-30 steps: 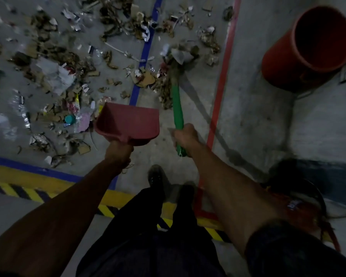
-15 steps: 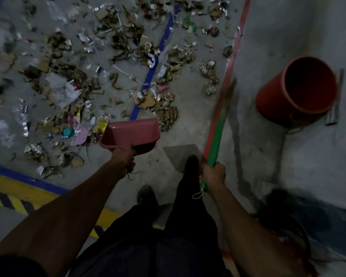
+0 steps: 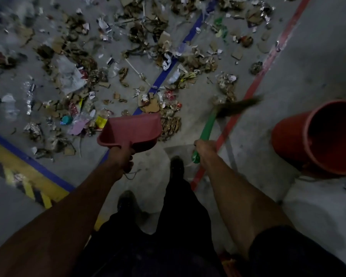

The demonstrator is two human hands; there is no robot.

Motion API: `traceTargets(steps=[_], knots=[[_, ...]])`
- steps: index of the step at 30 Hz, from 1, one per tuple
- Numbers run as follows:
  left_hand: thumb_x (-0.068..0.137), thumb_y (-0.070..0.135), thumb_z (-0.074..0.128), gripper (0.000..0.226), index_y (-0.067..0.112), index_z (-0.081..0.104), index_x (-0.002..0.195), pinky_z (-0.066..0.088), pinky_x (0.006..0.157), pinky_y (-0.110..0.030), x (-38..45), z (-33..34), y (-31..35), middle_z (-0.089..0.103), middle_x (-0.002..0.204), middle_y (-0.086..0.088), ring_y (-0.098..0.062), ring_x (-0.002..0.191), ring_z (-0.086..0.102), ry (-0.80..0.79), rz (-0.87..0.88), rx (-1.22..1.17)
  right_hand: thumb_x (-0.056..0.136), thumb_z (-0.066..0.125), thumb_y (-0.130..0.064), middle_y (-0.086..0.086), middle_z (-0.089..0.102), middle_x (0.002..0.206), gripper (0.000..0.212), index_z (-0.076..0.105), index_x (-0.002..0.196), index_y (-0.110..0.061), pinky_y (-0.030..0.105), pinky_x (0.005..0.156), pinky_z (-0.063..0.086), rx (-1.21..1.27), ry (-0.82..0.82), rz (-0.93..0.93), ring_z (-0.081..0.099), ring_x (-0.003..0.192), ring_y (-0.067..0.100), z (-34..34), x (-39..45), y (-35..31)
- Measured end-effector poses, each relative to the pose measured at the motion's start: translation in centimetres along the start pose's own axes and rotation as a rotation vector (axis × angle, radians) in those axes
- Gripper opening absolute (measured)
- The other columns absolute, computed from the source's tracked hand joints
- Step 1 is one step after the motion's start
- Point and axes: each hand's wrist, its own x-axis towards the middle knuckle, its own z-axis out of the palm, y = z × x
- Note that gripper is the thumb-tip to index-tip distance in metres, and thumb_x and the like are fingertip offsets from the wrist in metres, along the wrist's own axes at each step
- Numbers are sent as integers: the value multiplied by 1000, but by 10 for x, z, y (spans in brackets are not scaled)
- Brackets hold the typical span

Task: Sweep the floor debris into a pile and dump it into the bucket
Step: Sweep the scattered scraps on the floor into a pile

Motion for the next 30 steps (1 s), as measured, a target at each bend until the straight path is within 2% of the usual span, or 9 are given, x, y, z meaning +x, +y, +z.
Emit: traceTargets(steps=[2,5,11,16,19,23,27,28,30], knots=[[98,26,49,31,8,46,73,25,36,-16,1,11,7,33,60,-6,-14,37,29,26,-1,-16,85,61,-10,14,63,99,34,52,117,-1,32,57,52,-23,-36,-35,66,77,29,2,13,-30],[97,30,50,35,8,47,71,24,36,-17,4,22,15,34,57,-5,-14,37,30,57,11,-41,87,59,-7,10,60,86,30,52,116,-1,26,46,48,-60,-66,-84,61,57,21,5,30,-67],[97,19,47,25,8,45,74,25,32,-17,6,30,24,35,63,-7,-16,40,31,66,-1,-36,86,59,-8,12,63,91,29,56,113,1,26,46,47,-167,-93,-220,61,55,21,-5,37,-114],[98,27,47,29,6,47,78,25,33,-17,-3,32,30,35,64,-7,-15,39,33,31,8,-74,87,57,-8,8,61,77,17,60,103,-3,20,38,42,-158,-73,-312,57,50,17,-25,9,-92],[96,18,49,22,6,47,78,26,33,-17,-10,31,33,38,68,-8,-17,44,34,46,-2,-68,86,59,-9,8,61,74,17,62,102,-7,25,46,46,-95,-55,-271,58,53,19,-26,-6,-59],[97,25,49,26,5,50,81,26,34,-17,-16,28,31,40,69,-9,-17,42,35,64,3,-120,84,61,-12,16,69,92,26,64,107,-1,37,62,56,-88,-53,-138,67,75,30,-14,-16,-23],[99,29,44,30,1,51,89,26,33,-17,-22,23,23,41,71,-9,-16,42,36,81,17,-154,78,73,-15,20,69,94,36,62,107,4,38,62,57,-96,-156,-62,67,75,31,1,-18,-27],[98,26,45,27,2,50,88,26,34,-18,-23,22,20,40,70,-9,-16,42,36,90,17,-160,76,77,-18,21,69,93,43,61,109,5,38,60,57,-132,-191,-65,68,72,31,3,-16,-33],[97,23,47,23,1,50,90,27,39,-20,-25,19,11,39,70,-9,-17,45,35,113,7,-196,76,78,-16,19,65,75,42,61,106,8,32,47,51,-170,-225,-107,62,51,24,6,-9,-48]])
